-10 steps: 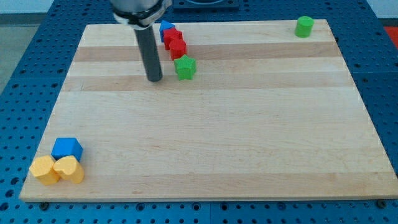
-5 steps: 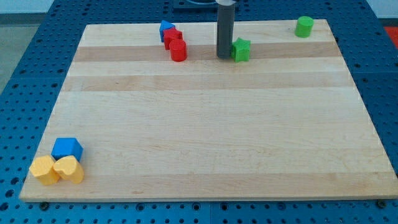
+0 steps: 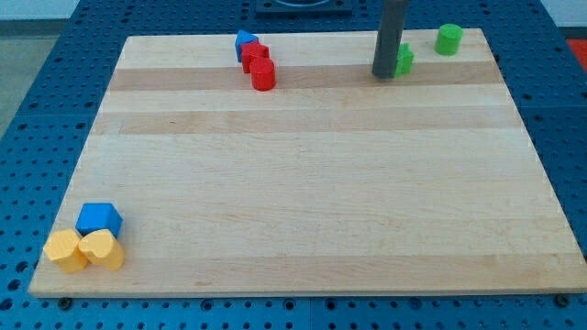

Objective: Push green star closer to the green circle

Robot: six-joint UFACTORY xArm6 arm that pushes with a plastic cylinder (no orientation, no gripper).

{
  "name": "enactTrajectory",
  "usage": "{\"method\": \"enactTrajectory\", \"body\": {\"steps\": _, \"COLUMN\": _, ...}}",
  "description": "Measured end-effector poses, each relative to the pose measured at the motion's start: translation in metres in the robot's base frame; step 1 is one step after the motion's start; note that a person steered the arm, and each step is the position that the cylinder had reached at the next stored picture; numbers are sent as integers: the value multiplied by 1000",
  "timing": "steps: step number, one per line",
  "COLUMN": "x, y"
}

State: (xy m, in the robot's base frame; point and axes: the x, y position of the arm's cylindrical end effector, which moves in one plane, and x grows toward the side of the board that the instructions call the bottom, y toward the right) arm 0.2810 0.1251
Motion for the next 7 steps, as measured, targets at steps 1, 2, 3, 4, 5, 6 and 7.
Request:
{"method": "enactTrajectory", "body": {"steps": 1, "x": -18, "y": 12}}
{"method": "enactTrajectory", "body": {"steps": 2, "x": -25, "y": 15}}
{"method": "enactTrajectory", "body": {"steps": 3, "x": -33, "y": 24}}
{"method": "enactTrajectory", "body": {"steps": 4, "x": -36, "y": 26}}
{"method": "enactTrajectory", "body": {"steps": 5, "x": -38, "y": 28}}
{"method": "enactTrajectory", "body": {"steps": 6, "x": -37, "y": 23}}
{"method": "enactTrajectory", "body": {"steps": 7, "x": 5, "y": 4}}
